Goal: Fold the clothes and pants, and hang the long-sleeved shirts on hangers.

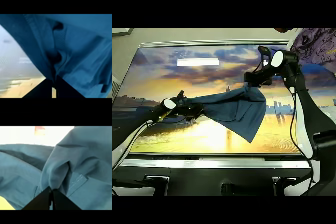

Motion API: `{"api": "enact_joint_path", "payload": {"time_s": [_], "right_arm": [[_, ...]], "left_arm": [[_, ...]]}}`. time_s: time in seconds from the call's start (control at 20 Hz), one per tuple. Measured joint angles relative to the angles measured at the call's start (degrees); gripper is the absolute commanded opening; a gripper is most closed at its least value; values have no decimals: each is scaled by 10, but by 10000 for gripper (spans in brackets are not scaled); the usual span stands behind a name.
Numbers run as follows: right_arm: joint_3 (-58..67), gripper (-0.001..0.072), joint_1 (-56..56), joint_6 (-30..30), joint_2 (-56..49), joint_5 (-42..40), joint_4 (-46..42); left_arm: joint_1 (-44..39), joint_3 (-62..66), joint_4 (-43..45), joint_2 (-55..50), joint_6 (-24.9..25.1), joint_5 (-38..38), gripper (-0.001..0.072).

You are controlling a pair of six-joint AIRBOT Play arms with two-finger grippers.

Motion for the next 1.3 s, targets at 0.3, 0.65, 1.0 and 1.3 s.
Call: {"api": "enact_joint_path", "payload": {"time_s": [0.3,0.65,1.0,1.3], "right_arm": [[0,31,0,-2,42,-39,-24],[0,31,0,-1,243,-182,-108],[1,31,0,-30,489,-219,-140],[1,32,1,-32,567,-199,-145]], "left_arm": [[41,124,25,21,20,-30,15],[109,388,137,127,41,-131,16],[129,517,183,306,52,-194,16],[131,529,239,393,8,-237,16]]}}
